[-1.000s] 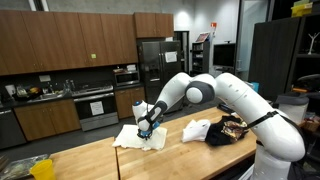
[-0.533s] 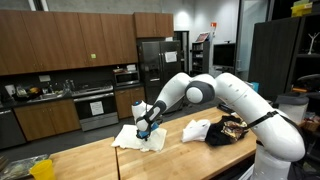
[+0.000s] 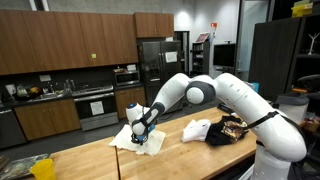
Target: Pick up to unfold the tote bag
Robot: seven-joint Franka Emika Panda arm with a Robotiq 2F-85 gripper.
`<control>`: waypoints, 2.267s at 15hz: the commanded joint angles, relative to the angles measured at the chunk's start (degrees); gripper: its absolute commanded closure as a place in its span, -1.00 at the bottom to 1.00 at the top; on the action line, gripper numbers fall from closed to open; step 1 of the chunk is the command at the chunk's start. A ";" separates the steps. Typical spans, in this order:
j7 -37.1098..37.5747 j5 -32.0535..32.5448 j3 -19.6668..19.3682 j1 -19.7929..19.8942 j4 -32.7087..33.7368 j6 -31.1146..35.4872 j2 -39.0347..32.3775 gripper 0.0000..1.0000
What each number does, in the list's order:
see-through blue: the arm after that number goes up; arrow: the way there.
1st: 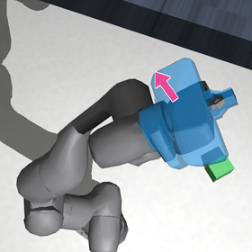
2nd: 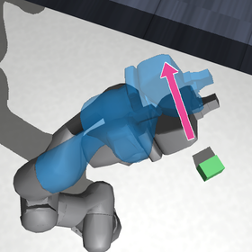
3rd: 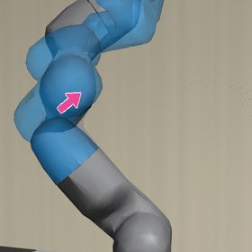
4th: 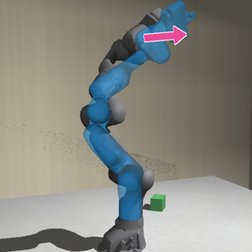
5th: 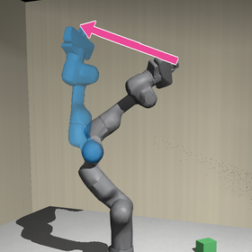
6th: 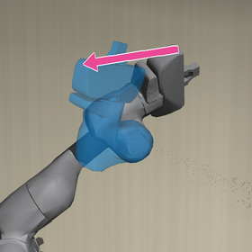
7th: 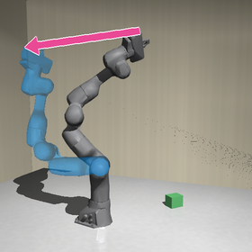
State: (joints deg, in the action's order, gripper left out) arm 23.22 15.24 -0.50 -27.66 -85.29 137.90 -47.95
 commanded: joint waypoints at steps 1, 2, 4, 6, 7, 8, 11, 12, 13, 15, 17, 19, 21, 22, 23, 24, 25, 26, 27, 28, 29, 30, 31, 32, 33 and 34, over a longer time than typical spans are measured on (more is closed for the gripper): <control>-0.05 -0.13 -0.10 -0.12 0.25 -0.11 -0.15 0.26; 1.20 0.22 -0.73 -0.63 0.30 0.39 0.03 0.16; 0.26 -2.80 1.36 1.27 1.91 2.17 -0.36 -0.12; -1.48 -4.95 2.78 1.78 3.60 2.46 -0.62 -0.40; -2.05 -5.52 3.24 1.66 5.28 2.16 -0.99 -0.51; -2.40 -5.42 3.26 1.25 7.19 0.81 -1.25 -0.68; -4.80 -4.36 3.64 0.29 12.62 -3.50 -2.51 -0.99; -6.26 -4.99 4.53 0.51 15.24 -5.13 -3.89 -1.00; -9.11 -6.63 6.51 1.40 18.69 -8.18 -5.91 -1.00; -13.67 -8.12 9.05 1.88 24.90 -14.17 -9.85 -1.00; -17.29 -8.56 10.07 1.60 30.93 -20.14 -13.86 -1.00; -19.96 -8.01 10.24 0.97 36.30 -24.94 -17.51 -1.00; -20.95 -5.84 8.79 -0.57 40.43 -28.37 -20.11 -1.00; -21.13 -4.68 7.85 -1.31 42.48 -30.04 -21.36 -1.00; -21.74 -3.67 7.35 -1.81 43.97 -31.29 -22.33 -1.00; -22.15 -2.55 6.88 -2.27 45.29 -31.94 -23.14 -0.50; -22.51 -2.16 5.40 -3.11 45.40 -31.92 -23.14 -0.48; -22.92 -1.57 4.99 -3.51 46.89 -32.32 -23.94 -0.39; -23.37 -1.13 4.46 -3.93 48.12 -32.64 -24.64 -0.23; -23.66 -0.74 4.00 -4.32 49.31 -32.96 -25.25 -0.09; -23.91 -0.61 3.61 -4.60 50.52 -33.24 -25.88 0.11; -24.15 -0.49 3.24 -4.93 51.66 -33.52 -26.55 0.24; -24.33 -0.58 2.97 -5.07 52.76 -33.63 -27.20 0.43; -24.37 -0.70 2.72 -5.16 53.83 -33.89 -27.75 0.57; -23.98 -0.30 3.22 -4.87 52.32 -33.01 -26.96 0.71; -23.93 -0.67 3.46 -4.61 52.90 -32.91 -27.24 0.88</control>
State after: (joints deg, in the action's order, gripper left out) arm 0.23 14.40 3.26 -32.30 -35.86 105.96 -73.48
